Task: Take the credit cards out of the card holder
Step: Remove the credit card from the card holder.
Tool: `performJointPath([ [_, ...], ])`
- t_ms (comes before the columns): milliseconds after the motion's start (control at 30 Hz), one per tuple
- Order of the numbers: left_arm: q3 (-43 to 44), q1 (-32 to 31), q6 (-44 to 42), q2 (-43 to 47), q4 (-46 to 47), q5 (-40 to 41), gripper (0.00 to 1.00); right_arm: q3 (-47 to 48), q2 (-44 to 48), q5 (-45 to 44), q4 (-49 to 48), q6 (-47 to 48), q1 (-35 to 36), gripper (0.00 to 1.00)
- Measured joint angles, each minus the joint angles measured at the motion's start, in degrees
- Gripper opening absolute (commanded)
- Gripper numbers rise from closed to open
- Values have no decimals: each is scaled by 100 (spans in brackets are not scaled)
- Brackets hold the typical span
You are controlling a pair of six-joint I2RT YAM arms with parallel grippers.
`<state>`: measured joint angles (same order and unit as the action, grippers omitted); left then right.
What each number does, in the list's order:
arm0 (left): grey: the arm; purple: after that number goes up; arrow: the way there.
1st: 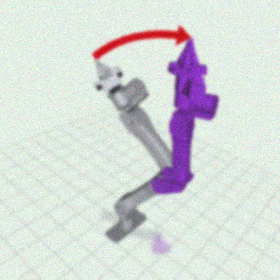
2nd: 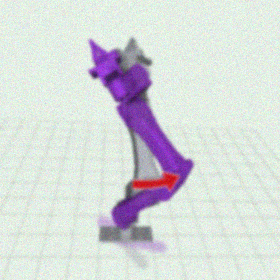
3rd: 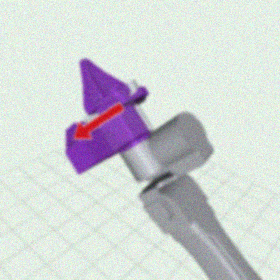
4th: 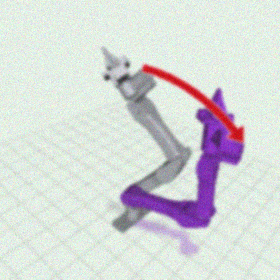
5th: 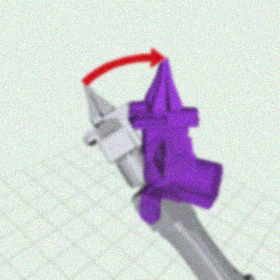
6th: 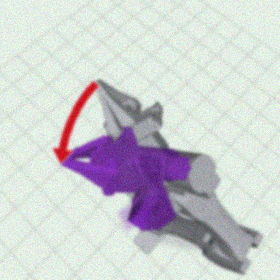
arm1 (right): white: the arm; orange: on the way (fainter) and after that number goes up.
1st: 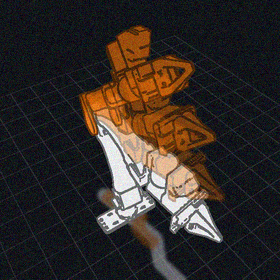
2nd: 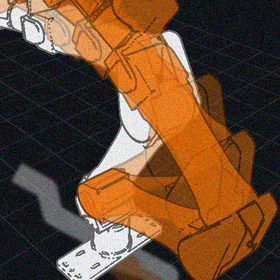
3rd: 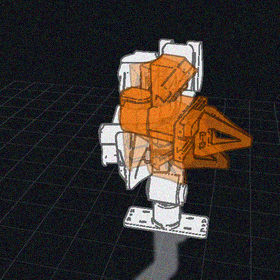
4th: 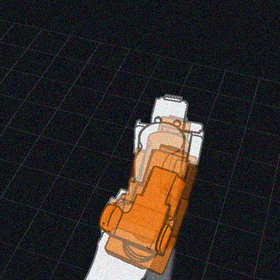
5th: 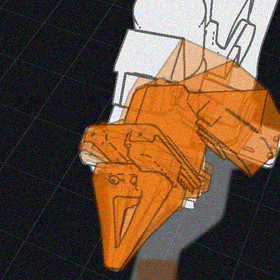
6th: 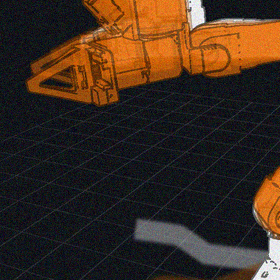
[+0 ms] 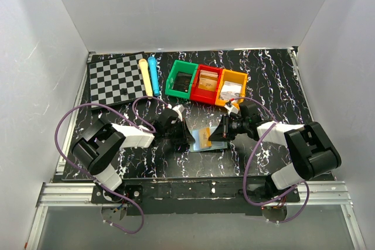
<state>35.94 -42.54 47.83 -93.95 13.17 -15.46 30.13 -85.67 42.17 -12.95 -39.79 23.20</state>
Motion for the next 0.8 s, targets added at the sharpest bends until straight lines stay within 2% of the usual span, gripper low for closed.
performJointPath([
  [533, -199, -2, -199, 579, 118, -81, 0, 2, 13, 0, 105, 50, 0, 4],
  [800, 15, -2, -221, 258, 284, -348, 0, 2, 13, 2, 107, 61, 0, 16],
])
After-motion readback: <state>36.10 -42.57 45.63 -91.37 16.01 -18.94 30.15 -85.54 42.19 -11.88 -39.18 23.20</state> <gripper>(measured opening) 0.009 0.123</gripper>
